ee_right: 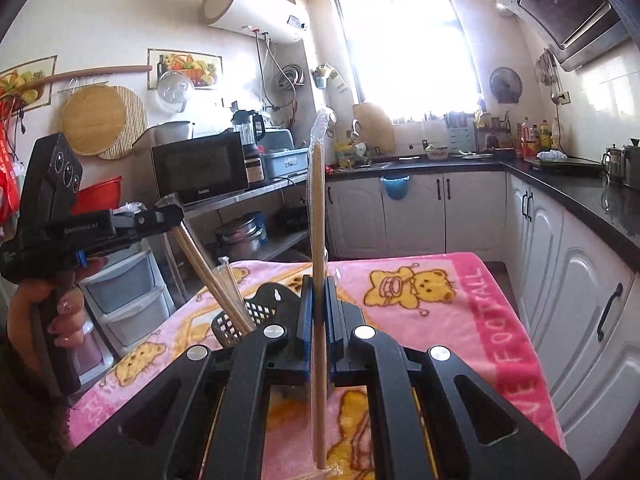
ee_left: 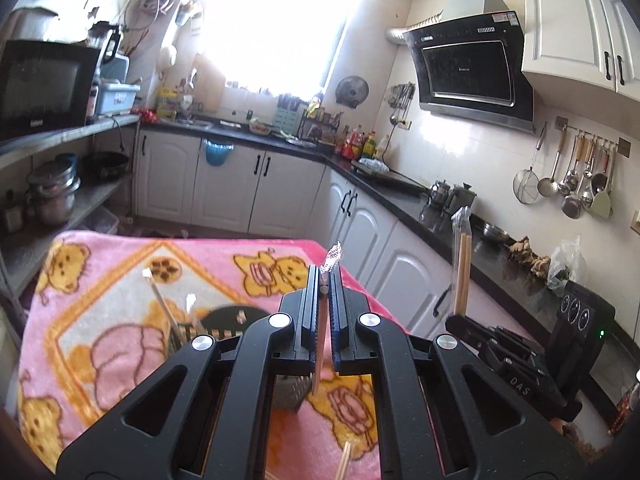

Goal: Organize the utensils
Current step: 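Lift the chopstick with the left gripper and lower it into the caddy, then hold the chopstick upright inside the caddy with the left gripper, then open the left gripper to release the chopstick into the caddy, then move the open left gripper down to the loose chopstick pile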

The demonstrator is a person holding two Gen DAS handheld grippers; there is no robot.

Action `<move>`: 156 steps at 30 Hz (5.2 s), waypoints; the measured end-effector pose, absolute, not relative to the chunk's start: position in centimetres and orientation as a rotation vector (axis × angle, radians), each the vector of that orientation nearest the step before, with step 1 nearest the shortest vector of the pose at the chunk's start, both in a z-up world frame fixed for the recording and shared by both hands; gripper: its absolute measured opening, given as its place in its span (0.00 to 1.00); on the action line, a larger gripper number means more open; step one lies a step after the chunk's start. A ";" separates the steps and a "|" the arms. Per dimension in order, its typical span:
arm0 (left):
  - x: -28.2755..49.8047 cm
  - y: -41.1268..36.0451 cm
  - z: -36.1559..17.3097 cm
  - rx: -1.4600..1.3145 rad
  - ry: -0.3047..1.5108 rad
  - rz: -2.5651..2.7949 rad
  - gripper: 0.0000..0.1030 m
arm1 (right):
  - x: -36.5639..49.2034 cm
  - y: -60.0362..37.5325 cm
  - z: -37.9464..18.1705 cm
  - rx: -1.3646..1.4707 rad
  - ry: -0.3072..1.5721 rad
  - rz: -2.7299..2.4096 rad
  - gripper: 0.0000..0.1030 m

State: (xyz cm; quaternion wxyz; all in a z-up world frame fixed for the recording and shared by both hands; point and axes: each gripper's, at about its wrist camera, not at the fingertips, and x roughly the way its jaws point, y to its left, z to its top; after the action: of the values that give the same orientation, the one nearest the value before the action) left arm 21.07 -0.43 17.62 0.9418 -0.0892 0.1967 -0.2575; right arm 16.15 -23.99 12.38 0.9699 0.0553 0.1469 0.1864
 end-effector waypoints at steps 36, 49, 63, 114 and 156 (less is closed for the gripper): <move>26.7 0.1 18.0 -0.085 0.360 -0.381 0.02 | 26.8 -18.0 13.0 0.162 0.169 0.413 0.06; 28.6 -0.3 14.4 -0.114 0.401 -0.387 0.02 | 28.0 -17.0 8.9 0.136 0.163 0.374 0.06; 29.9 -1.3 11.8 -0.111 0.446 -0.394 0.02 | 28.1 -17.2 6.0 0.145 0.184 0.370 0.06; 25.9 0.2 10.4 -0.133 0.525 -0.361 0.49 | 23.2 -19.3 3.7 0.088 0.450 0.376 0.45; 17.2 4.1 3.2 -0.247 0.637 -0.250 0.90 | 15.7 -20.5 1.3 0.076 0.625 0.346 0.65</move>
State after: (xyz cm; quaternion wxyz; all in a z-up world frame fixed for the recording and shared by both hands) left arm 17.17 4.14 3.20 0.9346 -0.1206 0.3116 -0.1221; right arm 15.73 -20.48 1.35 0.9362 0.0370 0.3058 0.1695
